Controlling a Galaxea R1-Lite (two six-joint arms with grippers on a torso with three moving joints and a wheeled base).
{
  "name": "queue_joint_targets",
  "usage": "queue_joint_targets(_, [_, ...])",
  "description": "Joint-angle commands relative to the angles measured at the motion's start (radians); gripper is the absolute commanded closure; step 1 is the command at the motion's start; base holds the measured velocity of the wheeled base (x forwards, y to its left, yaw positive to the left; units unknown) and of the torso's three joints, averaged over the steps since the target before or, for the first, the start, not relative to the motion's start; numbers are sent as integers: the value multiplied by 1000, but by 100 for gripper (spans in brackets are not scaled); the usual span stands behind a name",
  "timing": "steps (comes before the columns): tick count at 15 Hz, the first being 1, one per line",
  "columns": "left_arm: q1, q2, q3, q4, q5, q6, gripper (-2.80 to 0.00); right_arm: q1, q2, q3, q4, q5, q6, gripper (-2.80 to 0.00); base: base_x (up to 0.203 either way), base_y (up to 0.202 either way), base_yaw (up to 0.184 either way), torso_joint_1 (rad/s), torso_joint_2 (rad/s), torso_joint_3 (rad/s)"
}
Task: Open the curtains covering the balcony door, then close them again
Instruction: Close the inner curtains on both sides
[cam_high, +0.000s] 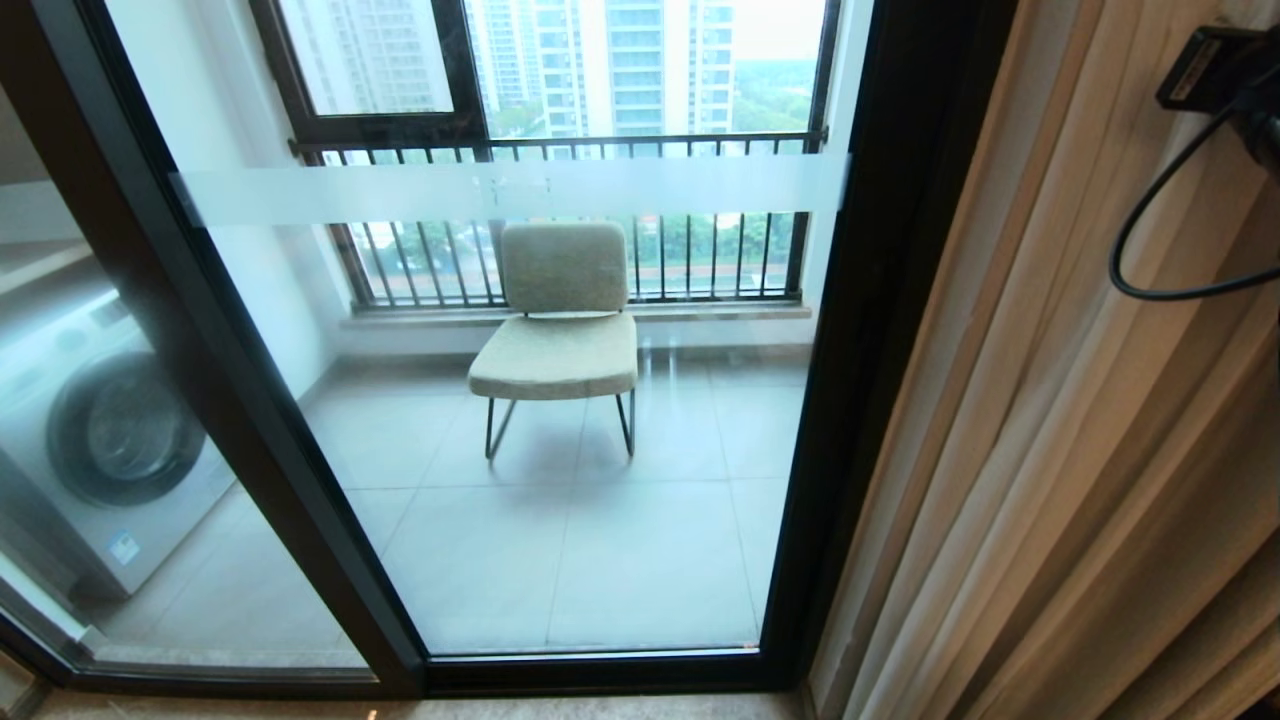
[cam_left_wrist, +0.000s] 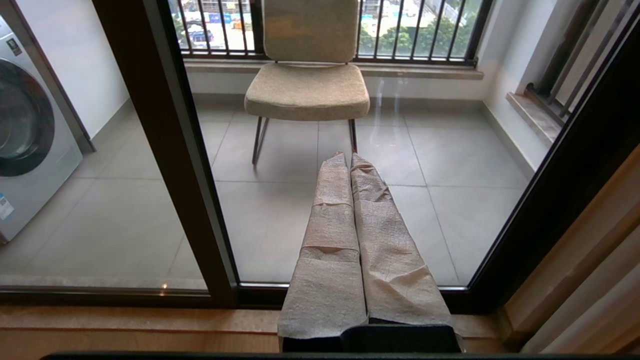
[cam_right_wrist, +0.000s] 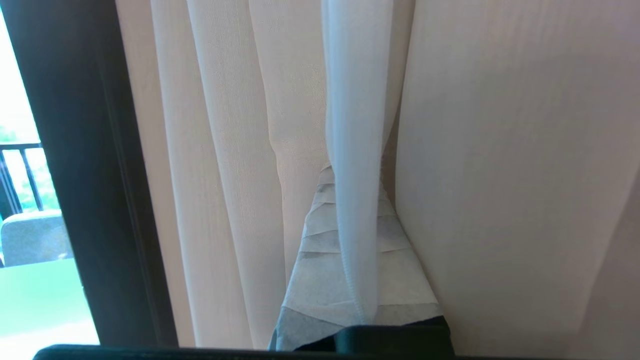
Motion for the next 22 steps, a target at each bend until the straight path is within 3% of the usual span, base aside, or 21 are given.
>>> queue_joint_targets(1, [0, 0, 0, 0, 0, -1, 0, -1, 27, -19, -7, -1, -1, 0, 0, 0, 0, 0, 0, 0])
queue_joint_targets(5, [0, 0, 0, 0, 0, -1, 0, -1, 27, -21, -5, -3, -2, 0, 0, 0, 0, 0, 0, 0])
queue_joint_targets(6, [0, 0, 0, 0, 0, -1, 0, -1, 27, -21, -5, -1, -2, -280, 0, 0, 0, 0, 0, 0])
queue_joint_targets(16, [0, 0, 0, 0, 0, -1, 0, -3, -38, 6, 11, -1, -2, -280, 0, 0, 0, 0, 0, 0])
queue_joint_targets(22, [0, 0, 0, 0, 0, -1, 0, -3, -205, 209, 37, 0, -2, -280, 0, 0, 0, 0, 0, 0])
